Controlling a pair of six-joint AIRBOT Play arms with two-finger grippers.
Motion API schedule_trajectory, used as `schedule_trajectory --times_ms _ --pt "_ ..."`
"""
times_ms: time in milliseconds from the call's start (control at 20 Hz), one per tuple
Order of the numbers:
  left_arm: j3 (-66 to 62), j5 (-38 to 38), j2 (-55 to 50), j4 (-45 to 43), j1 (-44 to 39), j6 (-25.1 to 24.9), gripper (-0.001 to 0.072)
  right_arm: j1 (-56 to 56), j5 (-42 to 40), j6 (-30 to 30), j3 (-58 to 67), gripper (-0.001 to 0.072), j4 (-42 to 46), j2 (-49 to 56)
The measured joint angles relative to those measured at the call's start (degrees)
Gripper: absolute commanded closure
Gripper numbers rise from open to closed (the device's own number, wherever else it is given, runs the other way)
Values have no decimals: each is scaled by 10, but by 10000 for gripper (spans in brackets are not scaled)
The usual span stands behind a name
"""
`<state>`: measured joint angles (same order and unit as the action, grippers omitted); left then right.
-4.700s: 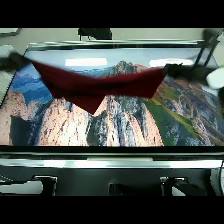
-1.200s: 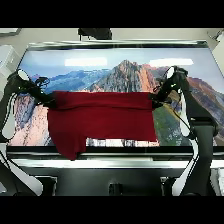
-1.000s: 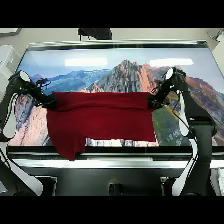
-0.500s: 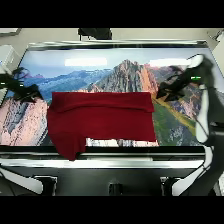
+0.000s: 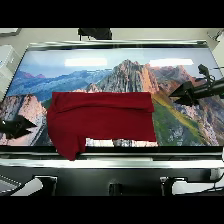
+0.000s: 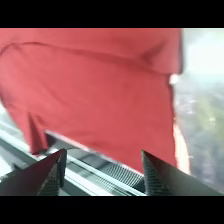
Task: Fold the clothes and pants, and hang the long-sleeved shirts on hangers.
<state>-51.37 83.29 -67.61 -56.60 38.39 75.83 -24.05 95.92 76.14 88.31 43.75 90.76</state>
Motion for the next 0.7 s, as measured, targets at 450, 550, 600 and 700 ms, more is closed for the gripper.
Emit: schedule_trajectory --times_ms 450,550,600,700 --pt "150 -130 11 107 25 -153 233 -7 -1 -14 -48 172 -41 -75" --pt "154 -138 0 110 22 -166 233 -7 3 -13 -49 172 -42 -79" --pt "155 -139 -4 108 21 -170 233 -7 5 -11 -49 172 -42 -80" --pt "160 -133 -8 104 20 -174 233 -7 5 -11 -50 172 -42 -82"
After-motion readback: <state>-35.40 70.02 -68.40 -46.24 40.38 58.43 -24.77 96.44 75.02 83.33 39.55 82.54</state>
